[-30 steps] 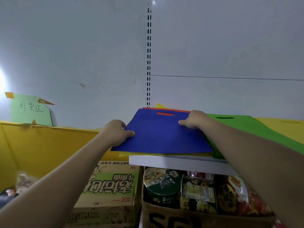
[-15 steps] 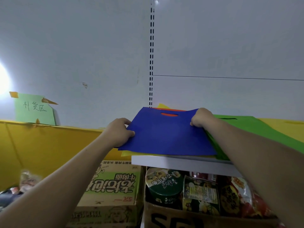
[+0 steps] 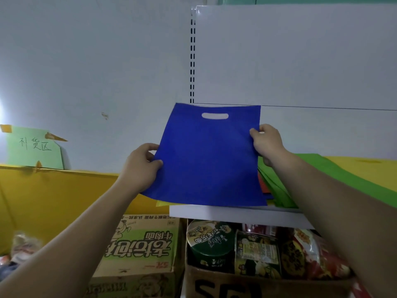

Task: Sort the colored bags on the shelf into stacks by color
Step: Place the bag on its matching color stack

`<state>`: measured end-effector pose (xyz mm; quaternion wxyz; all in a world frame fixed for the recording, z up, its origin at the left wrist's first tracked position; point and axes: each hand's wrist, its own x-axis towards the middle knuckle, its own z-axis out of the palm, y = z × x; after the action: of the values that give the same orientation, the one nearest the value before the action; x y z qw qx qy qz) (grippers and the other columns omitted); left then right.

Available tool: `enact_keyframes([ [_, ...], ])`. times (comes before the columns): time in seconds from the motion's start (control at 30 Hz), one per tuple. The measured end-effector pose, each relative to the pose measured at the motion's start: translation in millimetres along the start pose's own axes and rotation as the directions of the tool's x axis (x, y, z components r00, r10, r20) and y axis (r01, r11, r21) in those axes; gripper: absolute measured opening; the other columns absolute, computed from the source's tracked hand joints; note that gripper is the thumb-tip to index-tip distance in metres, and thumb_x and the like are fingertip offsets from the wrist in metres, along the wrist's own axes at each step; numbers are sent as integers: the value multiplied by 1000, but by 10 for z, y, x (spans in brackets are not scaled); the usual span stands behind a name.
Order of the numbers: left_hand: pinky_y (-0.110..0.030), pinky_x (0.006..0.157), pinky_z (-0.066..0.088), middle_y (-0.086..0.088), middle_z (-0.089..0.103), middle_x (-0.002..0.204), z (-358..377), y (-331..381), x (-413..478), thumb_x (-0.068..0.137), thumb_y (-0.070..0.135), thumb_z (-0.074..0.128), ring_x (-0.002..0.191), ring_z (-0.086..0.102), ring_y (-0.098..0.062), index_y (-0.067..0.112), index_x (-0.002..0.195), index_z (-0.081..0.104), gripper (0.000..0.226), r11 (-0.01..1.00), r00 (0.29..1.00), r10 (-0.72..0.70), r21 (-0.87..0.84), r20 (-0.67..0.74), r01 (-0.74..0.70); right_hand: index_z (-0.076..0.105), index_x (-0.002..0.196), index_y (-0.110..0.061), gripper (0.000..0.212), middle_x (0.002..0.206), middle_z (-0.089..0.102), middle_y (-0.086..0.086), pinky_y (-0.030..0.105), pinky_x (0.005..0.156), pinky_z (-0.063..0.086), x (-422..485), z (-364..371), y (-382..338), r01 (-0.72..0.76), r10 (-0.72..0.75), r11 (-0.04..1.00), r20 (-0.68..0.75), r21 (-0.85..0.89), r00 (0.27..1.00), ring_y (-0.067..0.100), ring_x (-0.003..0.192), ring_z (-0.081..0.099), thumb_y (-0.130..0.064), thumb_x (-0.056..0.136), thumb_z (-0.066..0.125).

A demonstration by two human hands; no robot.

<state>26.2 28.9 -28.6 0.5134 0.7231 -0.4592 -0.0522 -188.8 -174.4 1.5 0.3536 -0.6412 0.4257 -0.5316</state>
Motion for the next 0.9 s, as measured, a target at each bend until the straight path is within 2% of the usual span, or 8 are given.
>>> enact_keyframes([
  [0.07,-25,57,44,10,54,88,-47,25,-60,96,14,48,77,54,-7,23,127,48,33,996,999,14,-87,-32,-17,56,101,-11,13,99,62,5,31,62,48,-157,-85,-132,-6,10,990,-31,141,999,20,78,58,-21,95,50],
  [0.17,-28,58,47,7,55,92,-118,45,-174,96,14,49,79,57,-9,27,124,49,30,979,999,36,-198,-35,-42,52,111,-16,18,103,66,0,35,71,57,-471,-210,-266,-24,12,948,41,317,999,18,87,67,-11,94,53],
  [0.23,-29,56,48,3,56,93,-173,49,-255,96,14,50,79,59,-11,29,120,51,29,960,999,43,-276,-25,-48,53,112,-14,23,101,67,-1,32,69,57,-671,-267,-315,7,-15,956,28,294,999,16,86,68,-4,91,54],
  [0.33,-30,56,50,1,55,90,-245,37,-399,95,14,52,78,60,-12,33,116,52,29,930,998,69,-361,1,-64,62,98,-13,13,94,68,-4,30,73,57,-934,-352,-366,84,-57,969,-123,230,991,14,84,67,-4,90,56],
  [0.5,-25,54,47,11,59,93,-219,29,-605,95,15,51,77,62,-6,38,112,50,29,895,986,132,-439,98,-76,64,92,-16,9,89,68,-6,23,68,55,-1312,-573,-350,131,-84,982,-314,133,946,6,77,65,-10,91,57],
  [0.67,-22,62,47,18,62,96,16,84,-812,94,9,52,85,61,-3,34,114,52,32,848,951,197,-529,238,-43,57,90,-28,13,93,64,-12,22,69,53,-1801,-938,-279,136,-129,991,-456,-16,881,4,81,62,-16,94,53],
  [0.77,-22,64,47,19,62,95,193,141,-969,94,10,53,82,61,1,35,114,53,33,839,929,239,-542,282,-51,57,102,-23,10,104,65,-7,28,75,55,-2046,-1185,-203,88,-75,996,-500,3,863,12,94,63,-19,96,51],
  [0.9,-19,64,45,21,59,96,434,290,-1241,94,12,52,84,58,2,37,112,50,31,826,893,295,-560,341,-59,55,110,-26,21,110,65,-5,40,83,56,-2350,-1569,-117,0,43,997,-521,81,852,19,98,65,-16,92,52],
])
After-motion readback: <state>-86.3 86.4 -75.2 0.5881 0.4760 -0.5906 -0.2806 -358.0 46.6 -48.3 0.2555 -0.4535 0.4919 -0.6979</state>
